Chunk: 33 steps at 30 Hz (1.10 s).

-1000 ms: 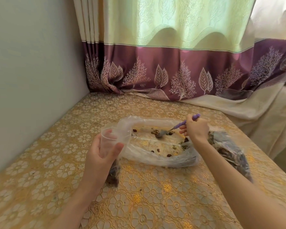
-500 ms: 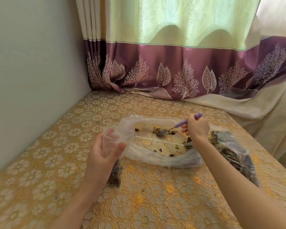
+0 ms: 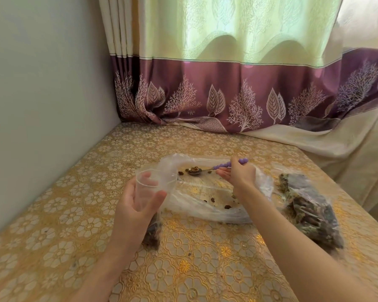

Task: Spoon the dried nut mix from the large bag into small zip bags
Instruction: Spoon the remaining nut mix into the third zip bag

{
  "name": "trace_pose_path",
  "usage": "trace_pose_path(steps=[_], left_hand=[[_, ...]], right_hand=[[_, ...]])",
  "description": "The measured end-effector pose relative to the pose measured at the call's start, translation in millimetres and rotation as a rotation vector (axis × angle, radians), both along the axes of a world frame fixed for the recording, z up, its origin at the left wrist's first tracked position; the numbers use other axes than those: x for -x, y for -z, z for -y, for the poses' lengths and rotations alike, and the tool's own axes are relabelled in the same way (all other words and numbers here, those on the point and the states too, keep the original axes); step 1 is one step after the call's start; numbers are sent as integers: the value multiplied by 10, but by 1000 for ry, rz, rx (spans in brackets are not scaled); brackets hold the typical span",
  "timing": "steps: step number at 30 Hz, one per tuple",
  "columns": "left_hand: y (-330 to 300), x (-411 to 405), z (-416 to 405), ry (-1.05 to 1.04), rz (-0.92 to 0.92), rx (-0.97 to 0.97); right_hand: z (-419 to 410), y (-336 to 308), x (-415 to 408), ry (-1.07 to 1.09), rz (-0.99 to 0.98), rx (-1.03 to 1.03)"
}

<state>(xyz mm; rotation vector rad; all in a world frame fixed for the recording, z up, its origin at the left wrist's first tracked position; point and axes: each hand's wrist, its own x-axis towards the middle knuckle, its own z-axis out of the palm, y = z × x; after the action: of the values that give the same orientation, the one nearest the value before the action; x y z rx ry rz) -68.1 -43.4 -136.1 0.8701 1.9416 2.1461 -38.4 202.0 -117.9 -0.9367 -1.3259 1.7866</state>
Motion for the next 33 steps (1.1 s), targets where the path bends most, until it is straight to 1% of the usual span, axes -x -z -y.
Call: trace_pose_path(steps=[7, 10, 14, 19, 24, 28, 33], left_hand=[[-1, 1, 11, 9, 2, -16], [1, 8, 7, 6, 4, -13], [0, 7, 0, -2, -2, -9], [0, 5, -5, -13, -3, 2], [-10, 0, 2, -22, 0, 6], [-17, -2, 10, -37, -4, 15], [-17, -7, 15, -24, -3, 18]], right_hand=[[95, -12, -11, -99, -34, 198], [112, -52, -94, -107, -47, 204], [156, -156, -247, -110, -58, 134], [236, -450, -448, -161, -157, -30], [453, -767, -574, -295, -237, -166], [618, -864, -636, -411, -272, -241], [711, -873, -698, -574, -269, -488]])
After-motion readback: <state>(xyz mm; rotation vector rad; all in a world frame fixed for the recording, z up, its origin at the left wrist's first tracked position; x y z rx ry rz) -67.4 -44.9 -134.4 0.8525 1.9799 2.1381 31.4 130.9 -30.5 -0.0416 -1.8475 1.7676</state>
